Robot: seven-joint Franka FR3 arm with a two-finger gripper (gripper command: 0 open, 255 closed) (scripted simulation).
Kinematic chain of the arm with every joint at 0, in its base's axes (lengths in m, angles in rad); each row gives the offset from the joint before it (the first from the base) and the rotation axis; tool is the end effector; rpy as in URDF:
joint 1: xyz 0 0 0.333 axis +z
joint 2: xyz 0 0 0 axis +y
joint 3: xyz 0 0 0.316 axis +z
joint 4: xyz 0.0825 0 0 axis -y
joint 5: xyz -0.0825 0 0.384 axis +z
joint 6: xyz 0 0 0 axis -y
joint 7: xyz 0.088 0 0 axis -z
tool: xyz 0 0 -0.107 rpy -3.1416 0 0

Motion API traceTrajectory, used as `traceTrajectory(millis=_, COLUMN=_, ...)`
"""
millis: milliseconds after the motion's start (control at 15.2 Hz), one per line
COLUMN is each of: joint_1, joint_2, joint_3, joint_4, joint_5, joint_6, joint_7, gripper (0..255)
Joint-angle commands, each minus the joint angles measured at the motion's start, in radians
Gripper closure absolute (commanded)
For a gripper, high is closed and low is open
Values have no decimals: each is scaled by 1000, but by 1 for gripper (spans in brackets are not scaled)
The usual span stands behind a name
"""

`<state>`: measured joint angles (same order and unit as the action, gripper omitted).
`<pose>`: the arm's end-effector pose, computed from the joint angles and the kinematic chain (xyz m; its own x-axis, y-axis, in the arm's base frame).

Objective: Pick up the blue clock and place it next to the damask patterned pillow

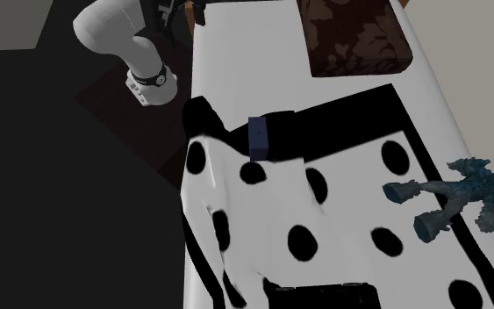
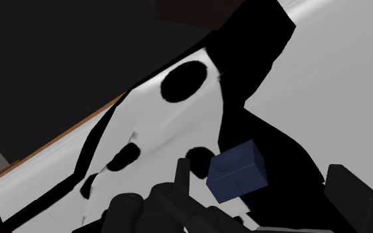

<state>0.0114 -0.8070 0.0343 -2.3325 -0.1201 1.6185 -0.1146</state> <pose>0.3063 0.0054 0.6135 0.9849 0.1558 0.0750 0.1429 -0.9777 0.1538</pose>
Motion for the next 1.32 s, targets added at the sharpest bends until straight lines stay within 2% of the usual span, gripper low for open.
traceTrajectory(millis=0, joint_1=0, joint_2=0, joint_3=0, joint_4=0, joint_5=0, joint_6=0, joint_7=0, gripper=0)
traceTrajectory(millis=594, joint_1=-76, joint_2=250, joint_3=75, joint_4=-50, joint_5=78, joint_6=247, joint_7=327, gripper=0)
traceTrajectory(millis=1254, joint_1=-147, joint_2=609, joint_3=120, joint_4=15, joint_5=123, joint_6=497, joint_7=657, gripper=0)
